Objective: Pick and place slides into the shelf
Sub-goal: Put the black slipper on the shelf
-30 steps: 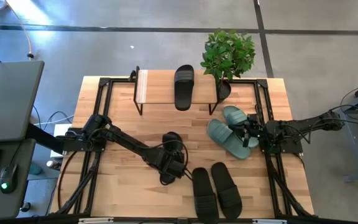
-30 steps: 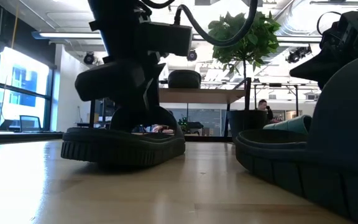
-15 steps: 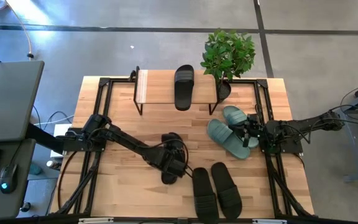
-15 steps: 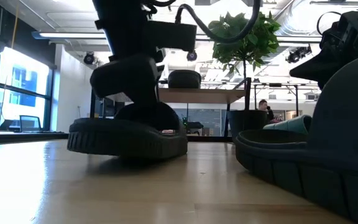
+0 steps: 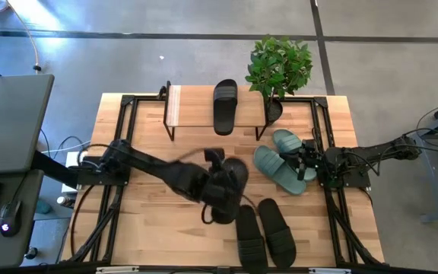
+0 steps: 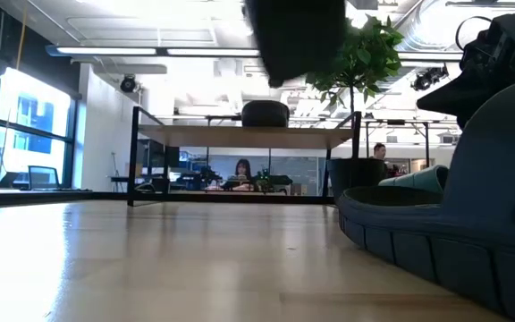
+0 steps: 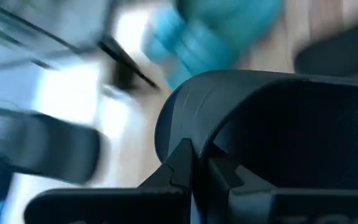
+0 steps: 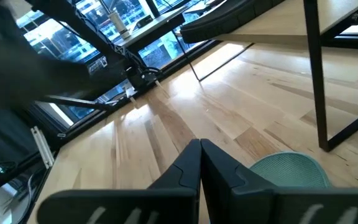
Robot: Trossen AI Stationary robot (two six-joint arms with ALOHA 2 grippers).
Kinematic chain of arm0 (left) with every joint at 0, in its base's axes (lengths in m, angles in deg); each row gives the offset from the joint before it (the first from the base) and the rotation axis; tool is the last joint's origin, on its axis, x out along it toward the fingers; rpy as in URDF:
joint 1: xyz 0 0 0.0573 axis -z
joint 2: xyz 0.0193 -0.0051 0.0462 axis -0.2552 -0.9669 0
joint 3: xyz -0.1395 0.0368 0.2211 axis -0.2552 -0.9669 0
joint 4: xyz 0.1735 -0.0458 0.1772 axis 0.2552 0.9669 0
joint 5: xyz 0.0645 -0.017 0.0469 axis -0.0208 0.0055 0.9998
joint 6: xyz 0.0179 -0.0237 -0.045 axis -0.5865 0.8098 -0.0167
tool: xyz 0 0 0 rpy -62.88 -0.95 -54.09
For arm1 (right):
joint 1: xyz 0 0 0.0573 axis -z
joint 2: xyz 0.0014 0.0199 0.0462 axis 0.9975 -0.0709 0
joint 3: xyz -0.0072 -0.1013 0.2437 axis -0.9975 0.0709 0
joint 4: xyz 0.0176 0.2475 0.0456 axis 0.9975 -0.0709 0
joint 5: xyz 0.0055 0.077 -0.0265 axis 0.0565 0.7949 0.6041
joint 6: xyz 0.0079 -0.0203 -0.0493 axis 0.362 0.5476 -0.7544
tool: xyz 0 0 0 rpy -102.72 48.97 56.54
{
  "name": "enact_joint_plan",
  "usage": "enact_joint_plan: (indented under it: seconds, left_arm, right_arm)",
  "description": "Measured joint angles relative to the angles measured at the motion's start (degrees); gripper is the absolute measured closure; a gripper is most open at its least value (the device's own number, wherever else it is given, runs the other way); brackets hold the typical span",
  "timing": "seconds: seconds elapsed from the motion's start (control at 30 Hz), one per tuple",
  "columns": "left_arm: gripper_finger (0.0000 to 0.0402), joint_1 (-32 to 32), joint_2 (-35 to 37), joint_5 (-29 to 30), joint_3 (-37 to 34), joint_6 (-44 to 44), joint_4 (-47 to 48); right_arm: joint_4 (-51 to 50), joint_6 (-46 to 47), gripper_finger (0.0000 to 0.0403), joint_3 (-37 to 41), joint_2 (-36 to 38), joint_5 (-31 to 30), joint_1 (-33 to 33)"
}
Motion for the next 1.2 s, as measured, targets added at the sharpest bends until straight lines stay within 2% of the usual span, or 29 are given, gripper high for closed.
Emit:
enact_joint_plan:
  seconds: [0.07, 0.1, 0.17, 0.23, 0.43, 0.7, 0.9, 1.2]
  left_arm:
    - [0.0399, -0.3, 0.1, 4.7, 6.1, -2.5, -0.1]
    - [0.0399, -0.6, 1.7, 7.7, 5.3, -4.9, -4.4]
    - [0.0399, -1.1, 6.2, 10.2, 1.4, -10.9, -12.1]
    - [0.0399, -2.8, 8.7, 10.9, 0.8, -14.9, -17.3]
    - [0.0400, -9.0, 11.0, 8.3, 0.7, -19.6, -19.0]
    - [0.0401, -18.8, 5.3, -2.2, 0.7, -22.6, -21.0]
    - [0.0401, -22.5, -1.0, -0.9, 0.7, -26.4, -21.0]
    - [0.0401, -24.1, -8.4, 4.6, 0.7, -31.1, -22.4]
  right_arm:
    - [0.0, 0.0, 0.0403, 0.0, 0.0, 0.4, 0.0]
    - [0.0, 0.0, 0.0403, 0.0, 0.0, 0.6, 0.0]
    - [0.0, 0.0, 0.0403, 0.0, 0.0, 0.9, 0.0]
    - [0.2, 0.0, 0.0403, 0.0, 0.0, 1.3, 0.0]
    - [0.3, 1.0, 0.0403, 0.0, 0.0, 1.4, 0.0]
    - [0.3, 1.0, 0.0403, 0.0, 0.0, 1.4, 0.0]
    - [0.3, 1.0, 0.0403, 0.0, 0.0, 1.4, 0.0]
    - [0.1, 1.0, 0.0403, 0.0, 0.0, 1.4, 0.0]
